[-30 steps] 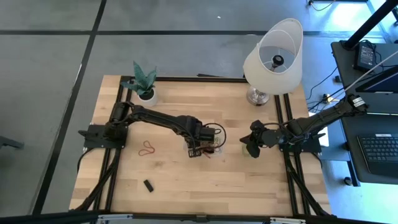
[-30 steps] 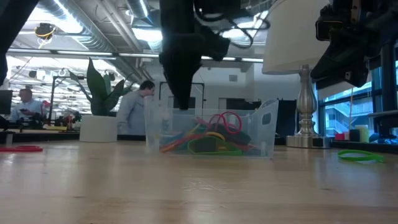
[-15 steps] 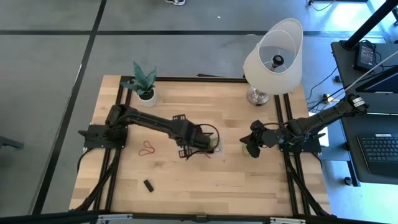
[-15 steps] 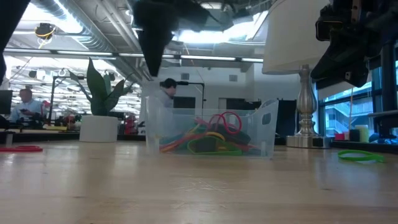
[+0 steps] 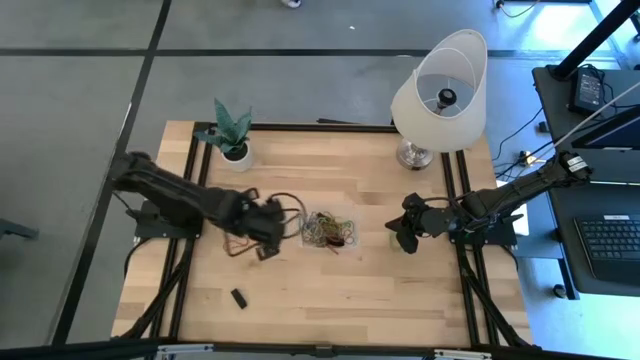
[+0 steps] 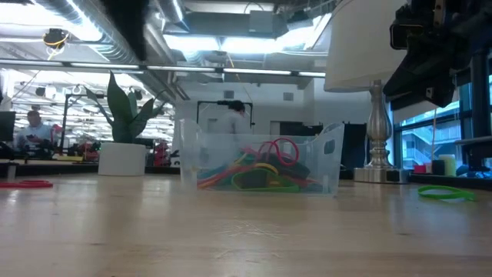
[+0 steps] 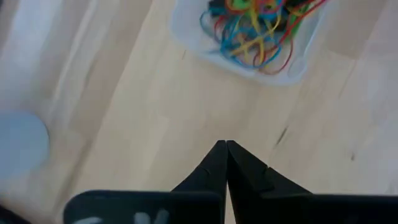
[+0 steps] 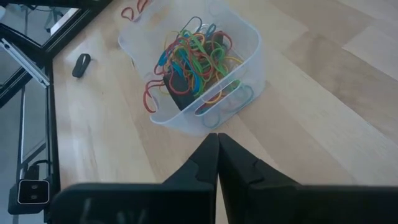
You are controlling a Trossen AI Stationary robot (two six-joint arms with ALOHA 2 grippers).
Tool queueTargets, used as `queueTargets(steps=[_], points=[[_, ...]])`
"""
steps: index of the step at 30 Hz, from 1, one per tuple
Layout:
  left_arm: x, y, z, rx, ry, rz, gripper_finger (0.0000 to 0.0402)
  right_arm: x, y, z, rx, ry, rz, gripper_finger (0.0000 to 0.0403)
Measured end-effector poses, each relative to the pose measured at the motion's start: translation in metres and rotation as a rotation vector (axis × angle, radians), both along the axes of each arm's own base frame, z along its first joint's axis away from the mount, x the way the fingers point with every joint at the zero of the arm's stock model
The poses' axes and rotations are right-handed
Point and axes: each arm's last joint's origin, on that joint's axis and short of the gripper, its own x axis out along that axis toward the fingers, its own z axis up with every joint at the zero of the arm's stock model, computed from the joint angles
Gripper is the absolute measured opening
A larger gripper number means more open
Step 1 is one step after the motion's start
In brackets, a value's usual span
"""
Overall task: Pick and place rubber bands into bin
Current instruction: Put the green rubber band into the transparent bin
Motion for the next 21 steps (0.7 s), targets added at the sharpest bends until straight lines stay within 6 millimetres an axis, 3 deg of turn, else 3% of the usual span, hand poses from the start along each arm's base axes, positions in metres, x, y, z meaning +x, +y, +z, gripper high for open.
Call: queueTargets(steps=[8, 13, 17, 21], points=[[-0.064, -0.006, -0.026, -0.120, -0.141, 0.057, 0.0002, 0.003, 0.001, 0.003, 0.056, -0.022, -0.038, 0.0004], [-0.090, -0.009, -0.048, -0.199, -0.217, 0.012, 0.0002, 0.024, 0.009, 0.026, 0.036, 0.006, -0.066, 0.0002], [-0.104, -0.009, -0.063, -0.266, -0.257, -0.018, 0.0002, 0.048, 0.018, 0.036, -0.016, 0.239, -0.106, 0.0002], [-0.112, -0.008, -0.072, -0.288, -0.279, -0.026, 0.0003, 0.064, 0.028, 0.027, 0.026, 0.552, -0.208, 0.0001]])
